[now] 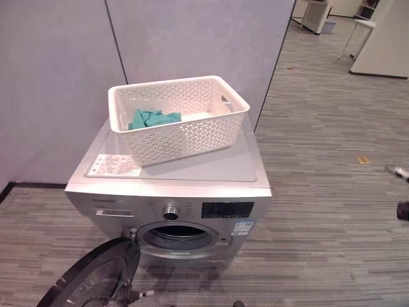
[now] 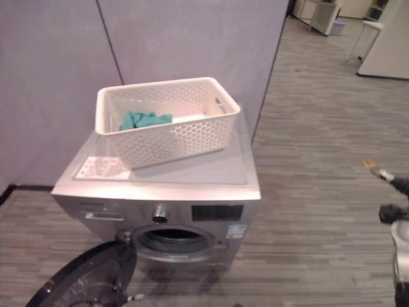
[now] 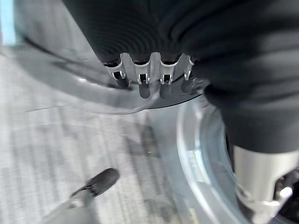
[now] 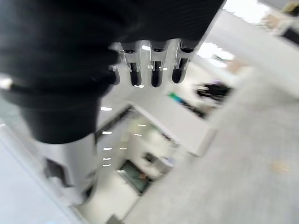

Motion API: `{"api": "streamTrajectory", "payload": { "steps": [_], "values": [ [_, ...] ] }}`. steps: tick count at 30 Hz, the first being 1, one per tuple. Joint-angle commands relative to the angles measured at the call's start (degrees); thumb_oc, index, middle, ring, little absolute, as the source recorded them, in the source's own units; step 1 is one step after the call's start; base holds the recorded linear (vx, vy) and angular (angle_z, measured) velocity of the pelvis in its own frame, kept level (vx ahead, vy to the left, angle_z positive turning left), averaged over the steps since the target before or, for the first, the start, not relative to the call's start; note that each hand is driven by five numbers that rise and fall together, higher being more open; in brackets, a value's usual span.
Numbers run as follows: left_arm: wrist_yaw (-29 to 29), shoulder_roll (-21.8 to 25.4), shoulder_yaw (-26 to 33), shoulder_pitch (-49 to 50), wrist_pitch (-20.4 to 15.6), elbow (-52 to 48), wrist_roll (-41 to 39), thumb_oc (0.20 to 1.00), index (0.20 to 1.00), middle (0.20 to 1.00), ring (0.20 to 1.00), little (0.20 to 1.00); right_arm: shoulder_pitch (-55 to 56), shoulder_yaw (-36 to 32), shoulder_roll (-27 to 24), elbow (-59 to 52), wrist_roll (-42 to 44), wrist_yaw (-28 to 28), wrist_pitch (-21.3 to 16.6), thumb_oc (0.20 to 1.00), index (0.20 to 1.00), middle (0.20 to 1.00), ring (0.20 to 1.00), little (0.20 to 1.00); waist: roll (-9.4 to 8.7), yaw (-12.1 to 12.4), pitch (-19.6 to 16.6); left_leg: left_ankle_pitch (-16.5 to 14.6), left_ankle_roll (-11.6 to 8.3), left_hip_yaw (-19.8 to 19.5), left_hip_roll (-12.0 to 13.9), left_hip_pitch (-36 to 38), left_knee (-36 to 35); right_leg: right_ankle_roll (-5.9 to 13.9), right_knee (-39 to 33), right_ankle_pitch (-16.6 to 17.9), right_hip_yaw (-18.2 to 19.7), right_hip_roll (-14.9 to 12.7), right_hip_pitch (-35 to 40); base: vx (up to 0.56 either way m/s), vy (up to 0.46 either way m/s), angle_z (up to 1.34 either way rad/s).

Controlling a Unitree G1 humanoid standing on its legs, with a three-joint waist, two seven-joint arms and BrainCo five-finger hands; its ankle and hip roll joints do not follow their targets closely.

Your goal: Grab the laundry basket,head to the washer,open it,put in the laundry and shut it.

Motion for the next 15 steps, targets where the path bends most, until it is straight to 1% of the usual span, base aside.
{"api": "streamTrajectory", "payload": {
  "steps": [1,2,3,4,5,6,7,8,9,10,11,12,13,14,15],
  "values": [
    [0.7,2.3,-0.9,-1.2,-1.0,-0.8,-2.9,1.0,1.0,1.0,1.0,1.0,-11.4,2.4,-7.4,-3.2,-3.2,-2.9,-2.8,1.0,1.0,1.0,1.0,1.0,1.62,2.6,2.0,-6.2,0.55,-5.3,0.8,7.3,-3.8,-1.01,4.1,-4.1,2.6,2.9,-2.3,0.14,-0.009,0.0],
    [0.5,2.1,-1.0,-1.4,-1.3,-0.7,-3.3,1.0,1.0,1.0,1.0,1.0,-14.3,4.1,-8.9,-2.7,-2.6,-2.9,-3.2,1.0,1.0,1.0,1.0,1.0,1.49,2.5,2.0,-5.9,0.3,-6.1,0.6,7.1,-3.9,-1.13,0.0,-4.7,3.6,3.9,-2.3,0.17,-0.037,-0.03],
    [0.4,2.3,-1.5,-1.4,-1.6,-0.5,-3.5,1.0,1.0,1.0,1.0,1.0,-17.5,5.8,-11.3,-2.2,-1.8,-2.5,-3.7,1.0,1.0,1.0,1.0,1.0,0.86,2.8,1.9,-6.4,0.11,-7.1,0.2,7.5,-4.2,-0.78,-4.9,-5.0,5.3,4.8,-2.4,0.1,-0.069,0.15],
    [0.3,2.6,-1.9,-1.5,-1.8,-0.4,-3.8,1.0,1.0,1.0,1.0,1.0,-20.6,7.6,-13.2,-1.8,-1.3,-2.2,-3.7,1.0,1.0,1.0,1.0,1.0,0.24,3.2,2.0,-6.1,-0.14,-7.9,-0.2,7.4,-4.3,-0.37,-8.0,-3.6,6.7,5.1,-3.1,0.11,-0.067,0.45],
    [0.3,2.4,-1.9,-1.5,-2.0,0.0,-4.2,1.0,1.0,1.0,1.0,1.0,-25.7,11.7,-15.0,-0.7,-0.7,-1.7,-4.0,1.0,1.0,1.0,1.0,1.0,0.27,3.0,1.9,-6.3,-0.25,-8.5,-0.3,7.4,-4.5,0.12,-11.4,-1.8,8.2,5.4,-3.7,0.08,-0.059,0.48],
    [0.1,2.5,-2.4,-1.6,-2.1,0.4,-4.4,1.0,1.0,1.0,1.0,1.0,-29.9,15.8,-16.6,0.1,-0.3,-0.2,-3.8,1.0,1.0,1.0,1.0,1.0,-0.22,3.3,1.9,-6.3,-0.49,-9.6,-0.6,7.5,-4.5,0.4,-13.0,-0.7,10.0,5.7,-3.9,0.11,-0.021,0.63],
    [0.1,2.7,-2.9,-1.6,-2.3,0.7,-4.3,1.0,1.0,1.0,1.0,1.0,-31.8,17.8,-17.6,0.3,-0.1,0.7,-3.8,1.0,1.0,1.0,1.0,1.0,-0.75,3.6,1.7,-6.4,-0.78,-10.3,-0.9,7.6,-4.4,0.28,-13.9,-0.6,10.8,5.4,-3.3,0.1,-0.029,0.64],
    [0.2,2.8,-3.2,-1.4,-2.6,1.3,-4.8,1.0,1.0,1.0,1.0,1.0,-36.6,21.7,-18.5,1.8,0.2,1.7,-4.0,1.0,1.0,1.0,1.0,1.0,-1.83,4.4,1.5,-6.6,-0.95,-10.7,-1.3,7.7,-4.4,0.29,-14.7,0.3,10.2,4.7,-2.3,0.06,-0.011,0.82],
    [0.2,2.4,-2.7,-1.4,-2.7,1.4,-4.9,1.0,1.0,1.0,1.0,1.0,-39.1,24.0,-18.6,2.9,0.4,1.6,-4.2,1.0,1.0,1.0,1.0,1.0,-1.47,3.8,1.6,-6.6,-0.9,-10.8,-1.4,7.7,-4.3,0.34,-15.0,0.4,10.1,4.6,-2.0,0.09,-0.092,0.84],
    [0.0,2.6,-3.6,-0.9,-2.6,2.3,-5.1,1.0,1.0,1.0,1.0,1.0,-45.4,31.3,-18.7,5.0,1.7,4.9,-3.4,1.0,1.0,1.0,1.0,1.0,-2.41,4.8,0.5,-6.2,-1.37,-11.5,-1.0,7.9,-5.0,-0.01,-15.2,1.1,9.5,4.5,-1.4,0.11,-0.087,0.83],
    [-0.3,2.3,-3.9,-0.6,-2.6,2.8,-5.5,1.0,1.0,1.0,1.0,1.0,-49.8,36.2,-18.4,6.7,2.9,6.3,-3.3,1.0,1.0,1.0,1.0,1.0,-2.28,4.6,-0.3,-5.9,-1.68,-11.9,-0.7,7.9,-5.5,-0.22,-15.6,1.3,8.9,4.6,-1.1,0.11,-0.091,0.83],
    [-0.3,2.0,-3.6,-0.5,-2.7,2.8,-5.6,1.0,1.0,1.0,1.0,1.0,-51.1,37.4,-18.3,7.3,3.1,6.2,-3.5,1.0,1.0,1.0,1.0,1.0,-1.95,4.3,-0.3,-5.8,-1.71,-12.0,-0.7,7.9,-5.6,-0.24,-15.7,1.3,8.8,4.6,-1.1,0.09,-0.034,0.69],
    [-0.7,1.9,-4.1,-0.1,-2.6,3.1,-5.9,1.0,1.0,1.0,1.0,1.0,-54.0,40.8,-17.7,9.1,4.6,8.1,-3.2,1.0,1.0,1.0,1.0,1.0,-2.2,4.5,-0.8,-5.7,-1.96,-12.3,-0.4,8.0,-5.9,-0.4,-16.0,1.3,8.2,4.6,-0.6,0.07,-0.036,0.88],
    [-1.0,1.7,-4.3,0.1,-2.7,3.5,-6.2,1.0,1.0,1.0,1.0,1.0,-58.4,45.5,-16.6,11.9,6.5,9.9,-3.0,1.0,1.0,1.0,1.0,1.0,-2.09,4.5,-1.0,-5.4,-2.23,-12.7,-0.1,8.0,-6.1,-0.57,-16.3,1.2,7.6,4.6,-0.2,0.12,-0.069,0.71],
    [-1.8,1.6,-5.2,0.5,-2.7,4.1,-7.3,1.0,1.0,1.0,1.0,1.0,-64.8,52.1,-14.7,17.2,10.9,13.2,-1.9,1.0,1.0,1.0,1.0,1.0,-2.52,4.9,-1.4,-4.9,-2.83,-13.5,0.6,7.9,-6.6,-0.98,-16.8,1.0,6.7,4.7,0.4,0.09,-0.072,0.5]
  ]
}}
